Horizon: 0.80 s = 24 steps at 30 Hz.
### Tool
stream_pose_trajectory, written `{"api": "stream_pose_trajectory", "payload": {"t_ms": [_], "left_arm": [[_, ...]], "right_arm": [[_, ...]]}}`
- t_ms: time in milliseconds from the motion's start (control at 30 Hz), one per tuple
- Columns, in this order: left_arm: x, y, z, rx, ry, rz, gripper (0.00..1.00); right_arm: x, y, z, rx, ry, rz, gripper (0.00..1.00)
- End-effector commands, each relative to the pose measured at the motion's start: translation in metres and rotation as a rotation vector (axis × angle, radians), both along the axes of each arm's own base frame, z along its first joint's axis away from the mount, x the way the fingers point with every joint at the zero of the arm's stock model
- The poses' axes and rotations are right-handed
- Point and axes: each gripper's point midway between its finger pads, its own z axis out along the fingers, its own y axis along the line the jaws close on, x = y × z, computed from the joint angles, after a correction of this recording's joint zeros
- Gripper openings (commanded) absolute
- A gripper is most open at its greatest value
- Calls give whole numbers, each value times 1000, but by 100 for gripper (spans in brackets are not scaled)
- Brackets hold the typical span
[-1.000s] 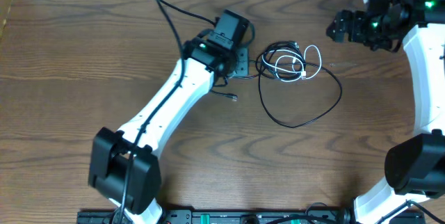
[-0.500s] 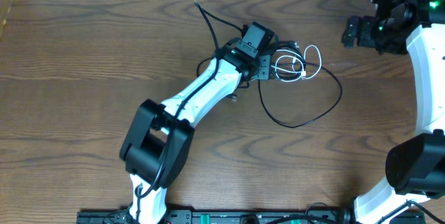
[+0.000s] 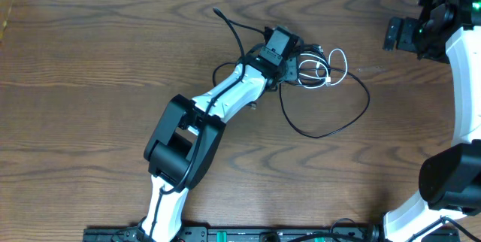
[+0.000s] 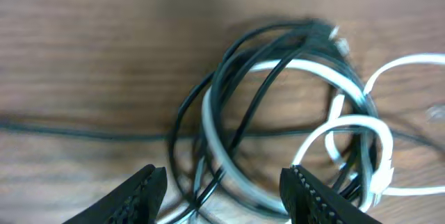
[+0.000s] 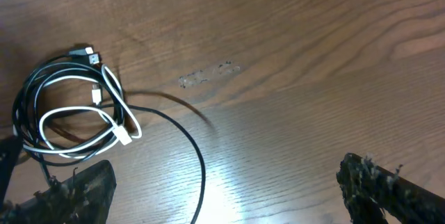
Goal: Untangle cables
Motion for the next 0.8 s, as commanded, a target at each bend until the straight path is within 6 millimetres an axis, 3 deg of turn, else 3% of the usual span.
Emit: {"api": "stream_pose_trajectory", "payload": {"t_ms": [0, 367, 667, 767], "left_arm": [[3, -6, -9, -27, 12, 3, 58], [5, -35, -10, -76, -48, -40, 58], [-5, -42, -36, -49, -10, -60, 57], [-6, -42, -38, -47, -7, -61, 51]], "right_arm": [[1, -3, 3, -6, -5, -21, 99], [-1, -1, 1, 2, 4, -18, 99], [-1, -1, 1, 2, 5, -18, 99], [-1, -1, 1, 2, 5, -18, 99]]}}
